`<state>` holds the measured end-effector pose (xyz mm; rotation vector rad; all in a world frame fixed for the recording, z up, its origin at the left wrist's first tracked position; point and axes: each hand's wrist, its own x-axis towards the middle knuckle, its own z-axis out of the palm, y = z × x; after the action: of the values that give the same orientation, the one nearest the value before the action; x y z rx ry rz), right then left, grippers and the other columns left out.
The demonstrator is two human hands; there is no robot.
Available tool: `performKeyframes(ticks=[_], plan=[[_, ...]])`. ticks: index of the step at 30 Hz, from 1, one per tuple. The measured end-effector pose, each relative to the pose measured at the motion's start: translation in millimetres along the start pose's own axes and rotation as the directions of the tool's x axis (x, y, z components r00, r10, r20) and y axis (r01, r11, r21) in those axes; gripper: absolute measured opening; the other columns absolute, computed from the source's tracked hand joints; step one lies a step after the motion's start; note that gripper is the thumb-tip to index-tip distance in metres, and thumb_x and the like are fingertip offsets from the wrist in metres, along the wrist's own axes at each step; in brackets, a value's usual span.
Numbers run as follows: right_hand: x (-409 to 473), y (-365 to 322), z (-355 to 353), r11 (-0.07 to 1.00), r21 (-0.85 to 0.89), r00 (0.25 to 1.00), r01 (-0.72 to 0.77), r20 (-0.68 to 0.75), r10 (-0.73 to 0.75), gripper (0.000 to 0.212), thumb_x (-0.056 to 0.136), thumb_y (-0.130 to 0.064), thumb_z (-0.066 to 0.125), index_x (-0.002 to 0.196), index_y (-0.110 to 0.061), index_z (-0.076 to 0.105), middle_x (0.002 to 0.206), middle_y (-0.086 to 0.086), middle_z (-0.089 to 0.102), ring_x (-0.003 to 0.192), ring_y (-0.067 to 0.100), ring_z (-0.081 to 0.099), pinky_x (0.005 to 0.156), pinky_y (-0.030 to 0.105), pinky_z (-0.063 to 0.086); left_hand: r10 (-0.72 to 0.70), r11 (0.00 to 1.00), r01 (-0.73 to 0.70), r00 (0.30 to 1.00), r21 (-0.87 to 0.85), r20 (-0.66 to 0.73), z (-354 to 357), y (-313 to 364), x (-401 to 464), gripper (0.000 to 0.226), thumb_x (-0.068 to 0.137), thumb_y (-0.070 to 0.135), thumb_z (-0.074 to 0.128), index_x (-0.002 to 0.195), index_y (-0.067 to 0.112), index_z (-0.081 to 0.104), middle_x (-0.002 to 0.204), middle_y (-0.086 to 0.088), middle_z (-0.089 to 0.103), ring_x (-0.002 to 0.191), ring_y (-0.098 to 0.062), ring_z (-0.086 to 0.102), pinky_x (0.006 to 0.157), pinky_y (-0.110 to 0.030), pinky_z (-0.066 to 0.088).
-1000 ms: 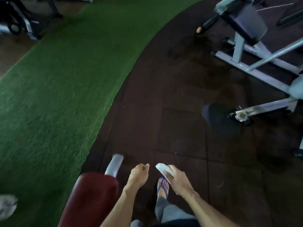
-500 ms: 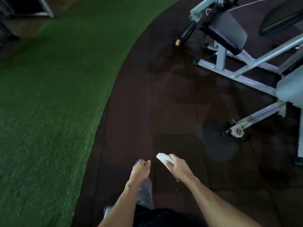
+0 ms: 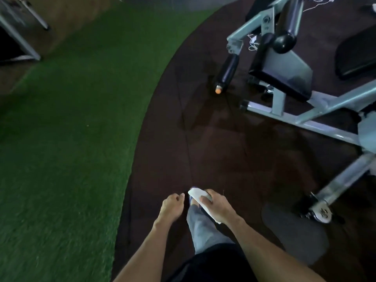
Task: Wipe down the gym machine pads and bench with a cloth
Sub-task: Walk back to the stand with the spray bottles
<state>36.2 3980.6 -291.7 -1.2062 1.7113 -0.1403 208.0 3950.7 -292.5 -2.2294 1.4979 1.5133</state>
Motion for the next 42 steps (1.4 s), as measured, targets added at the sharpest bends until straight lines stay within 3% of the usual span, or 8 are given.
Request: performKeyframes(ticks=[3,6,18,22,26,33,38,42], plan=[[80.9,-46.5,-48.3,1.0,-0.007,1.0,-0.01,0.012,0.01,0.037,0.099,-0.042,0.048,0.126,-0.02,0.057,0.109,0.004,0.068,0.098,0.022,0.064,0.087,0.036,0.051,-0.007,1.0,0.007,1.0,0.02,-0.017,-51.0,54.2,70.6,0.046,0.103,0.04,0.037,0.114,0.005,0.064,0.118,-0.015,0.067,0.113,-0.033,0.06,0.092,-0.035,0.044],[155.7,-96.5,-99.1,0.998,-0.063,1.0,0.006,0.022,-0.005,0.038,0.099,-0.042,0.048,0.128,-0.019,0.056,0.118,0.011,0.068,0.108,0.03,0.064,0.091,0.04,0.051,-0.004,1.0,0.005,0.999,0.025,-0.038,-99.0,110.3,134.4,0.047,0.103,0.039,0.037,0.112,0.003,0.064,0.119,-0.018,0.067,0.116,-0.037,0.059,0.093,-0.036,0.044],[443.8,-274.7,-270.5,0.999,-0.053,1.0,0.003,-0.01,-0.003,0.039,0.099,-0.046,0.051,0.128,-0.021,0.057,0.118,0.01,0.07,0.104,0.028,0.067,0.086,0.036,0.053,0.038,0.999,-0.039,0.999,0.033,0.024,-282.3,319.5,391.5,0.042,0.105,0.032,0.036,0.123,0.003,0.061,0.126,-0.016,0.064,0.12,-0.032,0.058,0.098,-0.033,0.045],[539.6,-346.8,-327.9,1.0,-0.024,0.999,-0.004,-0.034,0.003,0.041,0.1,-0.046,0.049,0.134,-0.023,0.054,0.119,0.007,0.069,0.097,0.024,0.069,0.08,0.035,0.056,0.058,0.997,-0.06,0.998,0.048,0.04,-368.1,395.7,490.1,0.047,0.103,0.04,0.037,0.114,0.003,0.063,0.122,-0.018,0.066,0.114,-0.034,0.061,0.094,-0.035,0.045],[626.2,-423.3,-387.6,1.0,-0.005,0.997,0.03,-0.07,-0.03,0.039,0.102,-0.036,0.048,0.135,-0.016,0.053,0.131,0.01,0.064,0.118,0.027,0.061,0.093,0.033,0.046,0.109,0.987,-0.11,0.994,0.116,0.019,-447.5,479.8,567.3,0.048,0.103,0.041,0.035,0.112,0.003,0.063,0.12,-0.019,0.066,0.113,-0.036,0.06,0.092,-0.037,0.046],[807.0,-530.0,-487.4,0.999,0.026,0.999,0.048,-0.022,-0.047,0.039,0.104,-0.035,0.046,0.137,-0.016,0.052,0.126,0.007,0.066,0.106,0.02,0.063,0.087,0.029,0.048,0.106,0.991,-0.108,0.994,0.075,0.031,-545.3,606.1,730.5,0.046,0.102,0.039,0.036,0.107,0.002,0.063,0.116,-0.018,0.066,0.11,-0.034,0.061,0.092,-0.038,0.046],[954.5,-600.8,-573.0,0.999,0.002,0.999,0.037,-0.004,-0.037,0.04,0.102,-0.039,0.048,0.135,-0.017,0.054,0.125,0.008,0.067,0.107,0.022,0.065,0.09,0.034,0.051,0.091,0.992,-0.092,0.996,0.085,0.016,-624.4,702.5,857.0,0.046,0.103,0.04,0.035,0.105,0.003,0.062,0.114,-0.017,0.067,0.106,-0.033,0.062,0.08,-0.033,0.04],[1051.3,-667.8,-645.8,0.998,-0.036,0.999,0.047,-0.014,-0.047,0.042,0.102,-0.041,0.048,0.137,-0.018,0.052,0.126,0.009,0.066,0.102,0.026,0.066,0.08,0.031,0.051,0.079,0.995,-0.078,0.997,0.063,-0.011,-688.2,778.2,937.9,0.049,0.103,0.041,0.036,0.103,0.0,0.062,0.111,-0.021,0.067,0.104,-0.035,0.064,0.08,-0.036,0.045]])
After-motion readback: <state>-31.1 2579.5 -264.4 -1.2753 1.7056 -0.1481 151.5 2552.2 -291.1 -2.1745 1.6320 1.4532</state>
